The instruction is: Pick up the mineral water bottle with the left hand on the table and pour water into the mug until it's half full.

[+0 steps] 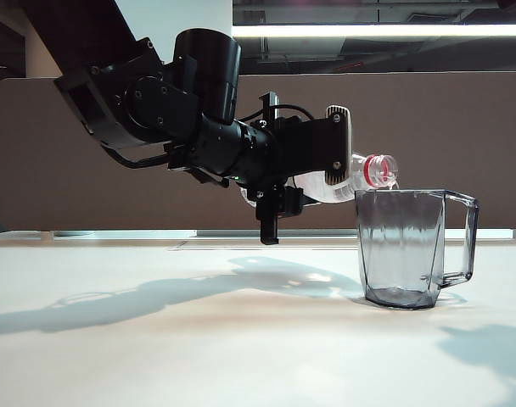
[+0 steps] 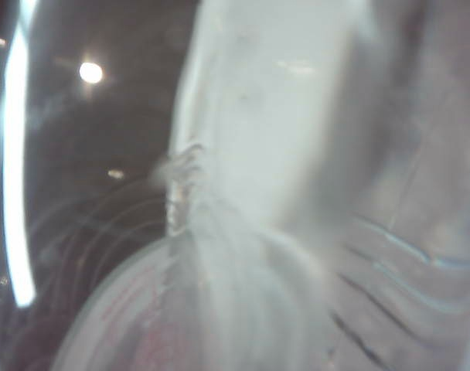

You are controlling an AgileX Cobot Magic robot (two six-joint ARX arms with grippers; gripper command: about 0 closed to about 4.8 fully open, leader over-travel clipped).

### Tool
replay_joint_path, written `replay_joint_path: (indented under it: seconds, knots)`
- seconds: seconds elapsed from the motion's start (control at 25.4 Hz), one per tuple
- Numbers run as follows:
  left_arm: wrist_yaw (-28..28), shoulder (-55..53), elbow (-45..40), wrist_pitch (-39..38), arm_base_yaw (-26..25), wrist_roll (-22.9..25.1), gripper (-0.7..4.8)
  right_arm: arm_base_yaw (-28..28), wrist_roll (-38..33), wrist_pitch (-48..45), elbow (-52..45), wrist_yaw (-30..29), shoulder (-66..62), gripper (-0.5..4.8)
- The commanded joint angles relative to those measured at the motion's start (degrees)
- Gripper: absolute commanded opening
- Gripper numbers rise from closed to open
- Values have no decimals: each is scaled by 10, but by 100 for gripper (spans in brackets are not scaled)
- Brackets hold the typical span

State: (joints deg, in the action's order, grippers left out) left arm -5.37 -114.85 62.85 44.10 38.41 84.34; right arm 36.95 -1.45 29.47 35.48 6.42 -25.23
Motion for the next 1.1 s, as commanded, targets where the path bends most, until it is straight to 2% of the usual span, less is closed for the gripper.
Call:
replay_joint_path:
  seconds: [0.04, 0.59, 0.75, 1.1]
  knots:
    - [-2, 7, 6, 40, 1, 12, 214, 1, 0, -10, 5, -1, 2, -1]
    - [-2, 7, 6, 53, 1, 12, 214, 0, 0, -9, 5, -1, 2, -1]
    - [-2, 7, 6, 53, 1, 40, 214, 0, 0, -9, 5, -1, 2, -1]
    - [-2, 8, 6, 53, 1, 40, 214, 0, 0, -9, 5, -1, 2, -1]
